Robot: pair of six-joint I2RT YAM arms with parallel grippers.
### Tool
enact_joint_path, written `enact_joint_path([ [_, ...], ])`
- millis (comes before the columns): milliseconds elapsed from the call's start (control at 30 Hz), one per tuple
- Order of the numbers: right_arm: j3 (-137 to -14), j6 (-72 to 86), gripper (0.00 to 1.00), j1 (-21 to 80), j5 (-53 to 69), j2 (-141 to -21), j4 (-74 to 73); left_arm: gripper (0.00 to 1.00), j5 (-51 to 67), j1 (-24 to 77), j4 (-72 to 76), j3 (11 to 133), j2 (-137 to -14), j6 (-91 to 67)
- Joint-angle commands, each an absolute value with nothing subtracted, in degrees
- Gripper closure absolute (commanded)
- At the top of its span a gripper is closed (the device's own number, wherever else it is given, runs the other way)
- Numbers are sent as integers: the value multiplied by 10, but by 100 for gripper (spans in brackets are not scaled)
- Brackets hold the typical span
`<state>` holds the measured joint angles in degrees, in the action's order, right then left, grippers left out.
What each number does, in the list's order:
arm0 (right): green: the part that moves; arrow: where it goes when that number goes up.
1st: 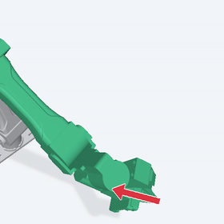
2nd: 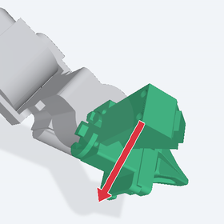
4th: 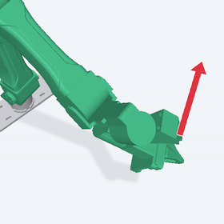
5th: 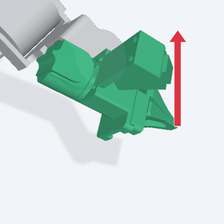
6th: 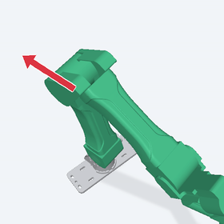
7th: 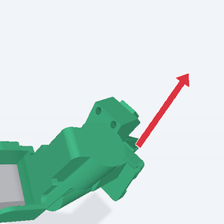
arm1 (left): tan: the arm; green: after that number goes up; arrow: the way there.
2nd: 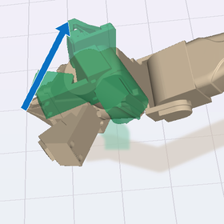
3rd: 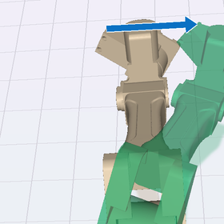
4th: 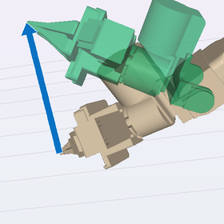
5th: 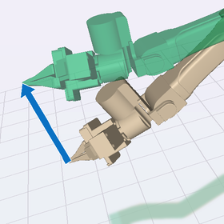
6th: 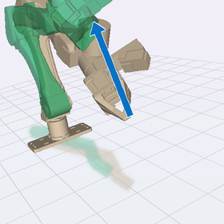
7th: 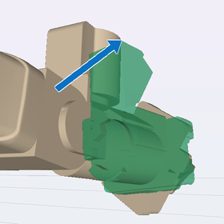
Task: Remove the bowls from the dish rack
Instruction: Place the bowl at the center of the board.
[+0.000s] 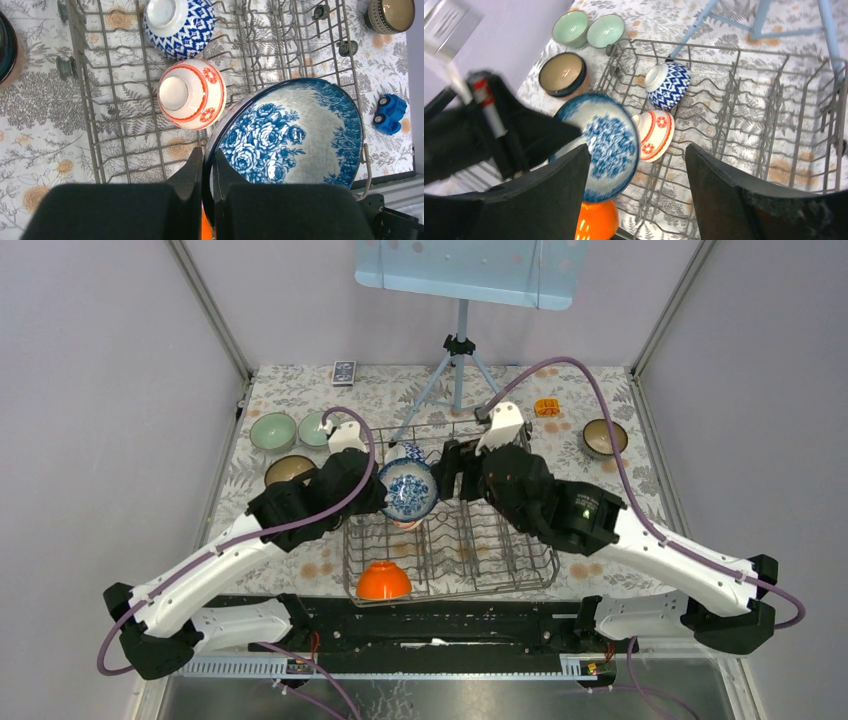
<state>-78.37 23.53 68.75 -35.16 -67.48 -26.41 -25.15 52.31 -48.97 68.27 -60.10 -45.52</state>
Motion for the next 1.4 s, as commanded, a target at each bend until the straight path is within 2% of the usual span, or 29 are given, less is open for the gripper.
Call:
enact_joint_path([
  [0,-774,361,26,609,-228,-682,-265,100,-275,521,-461,685,-583,-499],
  [167,-762,387,36,585,-186,-694,-262,100,-275,520,-462,686,-580,-511],
  [433,-747,390,44,581,-147,-723,-252,100,-271,521,-462,690,-577,-511],
  [600,-737,383,52,581,-157,-731,-252,100,-270,521,-462,690,-573,-511],
  [1000,-739,378,76,581,-151,-754,-255,100,-263,520,-461,685,-575,-515],
  [1100,-742,377,86,581,-152,-757,-259,100,-262,521,-461,685,-578,-517],
  [1200,-744,377,100,581,-152,-760,-262,100,-257,521,-458,683,-580,-517],
  [1300,-742,376,100,581,-156,-757,-263,100,-248,520,-454,683,-582,-510],
  [1333,-742,375,100,581,-160,-755,-264,94,-246,521,-453,684,-582,-507],
  [1367,-743,370,100,581,-166,-752,-268,77,-243,521,-454,684,-582,-505],
])
